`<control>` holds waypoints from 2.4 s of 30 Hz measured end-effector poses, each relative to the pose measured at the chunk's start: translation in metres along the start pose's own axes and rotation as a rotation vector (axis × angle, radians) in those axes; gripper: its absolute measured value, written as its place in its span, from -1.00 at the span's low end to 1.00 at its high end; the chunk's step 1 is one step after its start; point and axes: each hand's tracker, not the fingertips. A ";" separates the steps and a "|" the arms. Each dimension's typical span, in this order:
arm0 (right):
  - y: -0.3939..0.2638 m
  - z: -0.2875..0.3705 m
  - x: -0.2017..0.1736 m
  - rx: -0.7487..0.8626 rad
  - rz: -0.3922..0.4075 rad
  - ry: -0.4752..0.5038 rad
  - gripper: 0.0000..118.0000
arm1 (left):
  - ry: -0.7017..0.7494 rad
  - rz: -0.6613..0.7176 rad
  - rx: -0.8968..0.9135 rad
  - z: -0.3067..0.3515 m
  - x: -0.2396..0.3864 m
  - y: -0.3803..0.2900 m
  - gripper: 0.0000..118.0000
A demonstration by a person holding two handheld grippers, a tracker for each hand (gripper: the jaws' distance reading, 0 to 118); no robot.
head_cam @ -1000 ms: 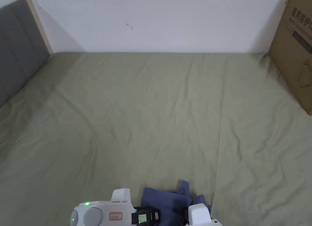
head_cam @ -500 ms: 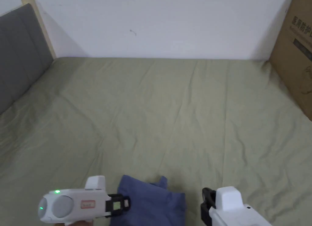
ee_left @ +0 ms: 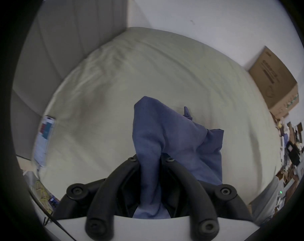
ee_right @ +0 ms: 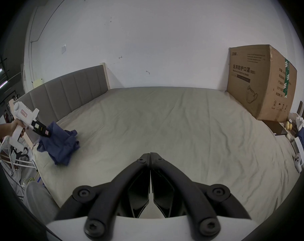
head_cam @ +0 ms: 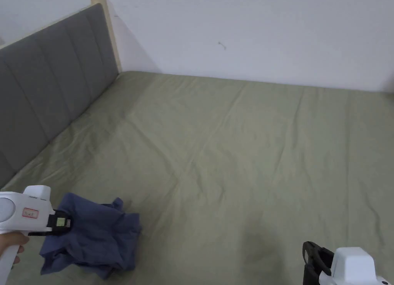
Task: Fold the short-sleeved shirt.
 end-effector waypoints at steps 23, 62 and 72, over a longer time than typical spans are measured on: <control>0.036 0.054 0.019 0.108 -0.019 -0.021 -1.00 | 0.052 0.104 0.247 0.074 0.055 0.020 0.58; 0.099 0.197 0.099 0.488 0.068 -0.264 -1.00 | -0.165 -0.281 1.039 0.206 0.392 -0.113 -1.00; 0.099 0.200 0.096 0.497 0.076 -0.277 -1.00 | -0.184 -0.277 1.046 0.206 0.391 -0.112 -1.00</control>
